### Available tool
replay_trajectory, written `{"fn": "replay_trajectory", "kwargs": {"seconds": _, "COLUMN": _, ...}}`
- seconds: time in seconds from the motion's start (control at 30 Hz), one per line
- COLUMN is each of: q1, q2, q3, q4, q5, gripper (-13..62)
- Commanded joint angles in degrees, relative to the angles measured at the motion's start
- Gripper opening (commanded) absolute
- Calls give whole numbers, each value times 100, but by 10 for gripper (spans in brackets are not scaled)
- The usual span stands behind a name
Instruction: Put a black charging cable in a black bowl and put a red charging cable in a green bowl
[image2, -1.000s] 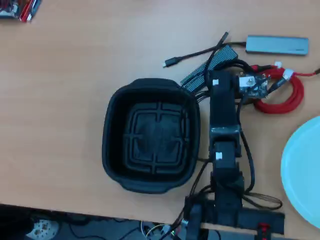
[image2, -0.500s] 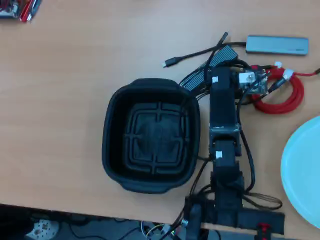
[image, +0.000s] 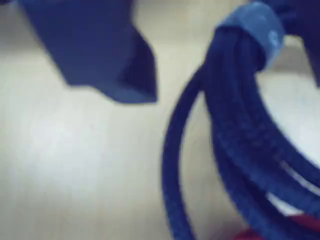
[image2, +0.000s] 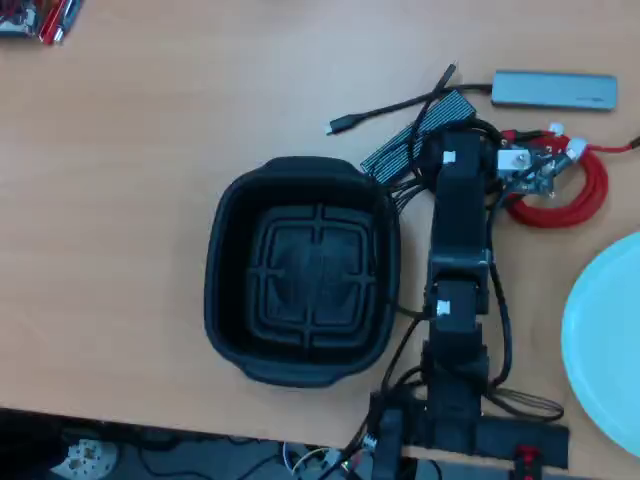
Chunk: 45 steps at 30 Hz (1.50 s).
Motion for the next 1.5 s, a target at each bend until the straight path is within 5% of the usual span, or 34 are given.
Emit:
{"fn": "replay_trajectory", "kwargs": {"seconds": 0.0, "q1": 26, "q2": -202, "q3": -369, "q4": 237, "q5": 167, "gripper": 330}}
{"fn": "replay_trajectory", "kwargs": {"seconds": 0.5, "q1": -229, "q2": -536, "q3": -501, "q4": 149, "q5": 940, "gripper": 302}}
{"fn": "replay_trajectory", "kwargs": {"seconds": 0.77, "q1": -220, "q2": -773, "q3": -756, "q4": 141, "q5": 949, "gripper": -96}}
{"fn": "replay_trajectory", "kwargs": {"seconds": 1.47, "q1": -220, "q2": -9, "q3": -1819, "q4": 123, "q5": 1371, "gripper": -64}}
